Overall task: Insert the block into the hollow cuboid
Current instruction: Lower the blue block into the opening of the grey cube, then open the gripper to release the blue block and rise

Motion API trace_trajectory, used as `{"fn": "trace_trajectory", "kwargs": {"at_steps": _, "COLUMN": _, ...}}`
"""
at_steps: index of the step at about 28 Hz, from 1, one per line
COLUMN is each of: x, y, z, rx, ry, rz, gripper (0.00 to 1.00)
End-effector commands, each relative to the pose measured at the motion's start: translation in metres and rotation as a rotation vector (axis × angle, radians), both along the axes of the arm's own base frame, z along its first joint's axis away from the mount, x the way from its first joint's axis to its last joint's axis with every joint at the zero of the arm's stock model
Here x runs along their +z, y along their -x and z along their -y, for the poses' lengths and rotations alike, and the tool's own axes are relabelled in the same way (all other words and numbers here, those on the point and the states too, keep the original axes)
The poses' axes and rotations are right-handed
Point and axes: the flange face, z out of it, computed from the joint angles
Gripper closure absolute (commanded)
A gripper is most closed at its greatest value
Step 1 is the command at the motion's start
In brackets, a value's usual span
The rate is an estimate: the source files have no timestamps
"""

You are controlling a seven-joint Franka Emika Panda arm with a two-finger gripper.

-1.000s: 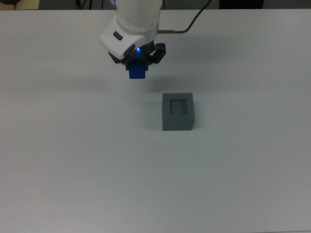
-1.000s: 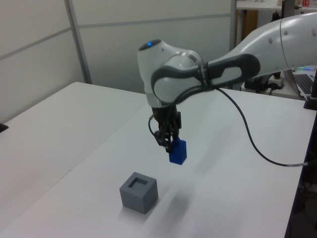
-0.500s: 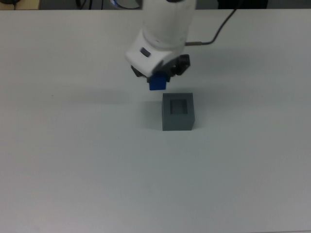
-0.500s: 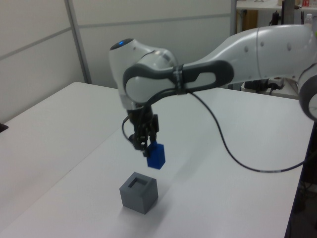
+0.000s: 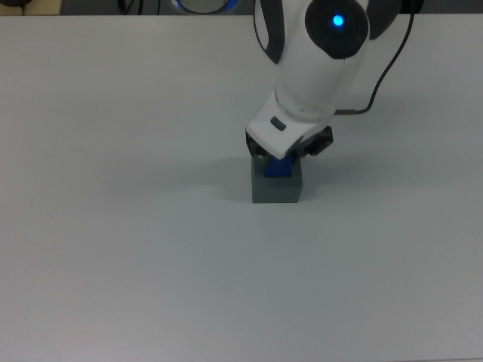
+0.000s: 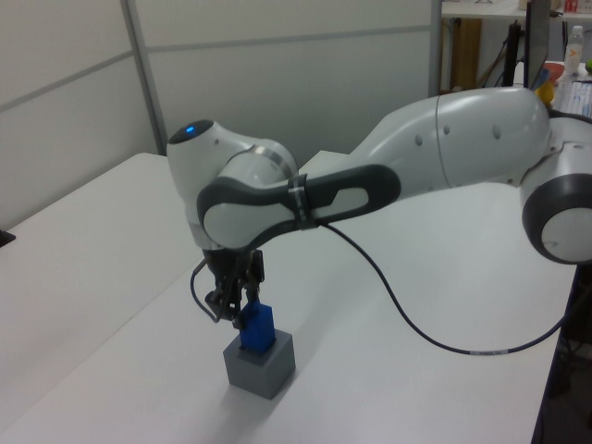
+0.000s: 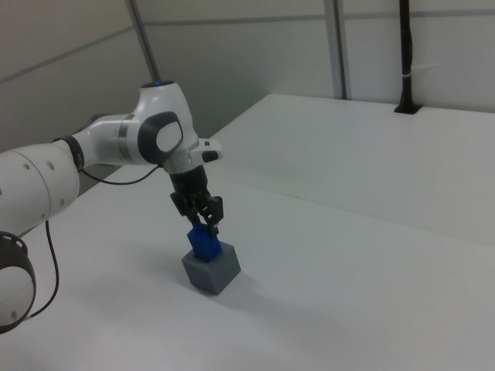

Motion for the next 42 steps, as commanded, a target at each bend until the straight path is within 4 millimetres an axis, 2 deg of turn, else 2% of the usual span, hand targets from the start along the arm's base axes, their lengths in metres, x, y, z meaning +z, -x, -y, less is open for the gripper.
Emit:
{"fn": "trace_trajectory", "kwargs": {"at_steps": 1, "x": -0.002, "y": -0.007, "z": -0.002, "rx": -0.04, "ry": -0.002, "rz": 0.023, "gripper": 0.79}}
{"fn": "trace_trajectory", "kwargs": {"at_steps": 18, "x": -0.005, "y": -0.003, "z": -0.007, "rx": -0.082, "ry": -0.036, "rz": -0.005, "gripper": 0.78}}
{"fn": "trace_trajectory", "kwargs": {"at_steps": 19, "x": -0.005, "y": -0.003, "z": -0.006, "rx": -0.082, "ry": -0.035, "rz": -0.006, "gripper": 0.74}}
{"fn": "trace_trajectory", "kwargs": {"at_steps": 20, "x": -0.005, "y": -0.003, "z": -0.006, "rx": -0.081, "ry": -0.034, "rz": -0.003, "gripper": 0.64}}
{"fn": "trace_trajectory", "kwargs": {"at_steps": 21, "x": -0.005, "y": -0.003, "z": -0.005, "rx": -0.086, "ry": -0.034, "rz": -0.001, "gripper": 0.22}}
{"fn": "trace_trajectory", "kwargs": {"at_steps": 22, "x": -0.004, "y": -0.003, "z": -0.005, "rx": -0.085, "ry": -0.033, "rz": 0.003, "gripper": 0.0}}
{"fn": "trace_trajectory", "kwargs": {"at_steps": 25, "x": 0.002, "y": -0.003, "z": -0.005, "rx": -0.081, "ry": -0.031, "rz": 0.011, "gripper": 0.0}}
{"fn": "trace_trajectory", "kwargs": {"at_steps": 27, "x": 0.024, "y": 0.001, "z": -0.002, "rx": -0.079, "ry": -0.045, "rz": 0.038, "gripper": 0.0}}
{"fn": "trace_trajectory", "kwargs": {"at_steps": 31, "x": 0.046, "y": 0.012, "z": 0.009, "rx": -0.086, "ry": -0.057, "rz": 0.049, "gripper": 0.0}}
{"fn": "trace_trajectory", "kwargs": {"at_steps": 32, "x": 0.062, "y": 0.019, "z": 0.013, "rx": -0.085, "ry": -0.065, "rz": 0.062, "gripper": 0.0}}
{"fn": "trace_trajectory", "kwargs": {"at_steps": 34, "x": 0.072, "y": 0.029, "z": 0.02, "rx": -0.089, "ry": -0.069, "rz": 0.06, "gripper": 0.0}}
{"fn": "trace_trajectory", "kwargs": {"at_steps": 41, "x": 0.121, "y": 0.07, "z": 0.076, "rx": -0.078, "ry": -0.09, "rz": 0.047, "gripper": 0.0}}
{"fn": "trace_trajectory", "kwargs": {"at_steps": 42, "x": 0.131, "y": 0.084, "z": 0.09, "rx": -0.069, "ry": -0.097, "rz": 0.037, "gripper": 0.0}}
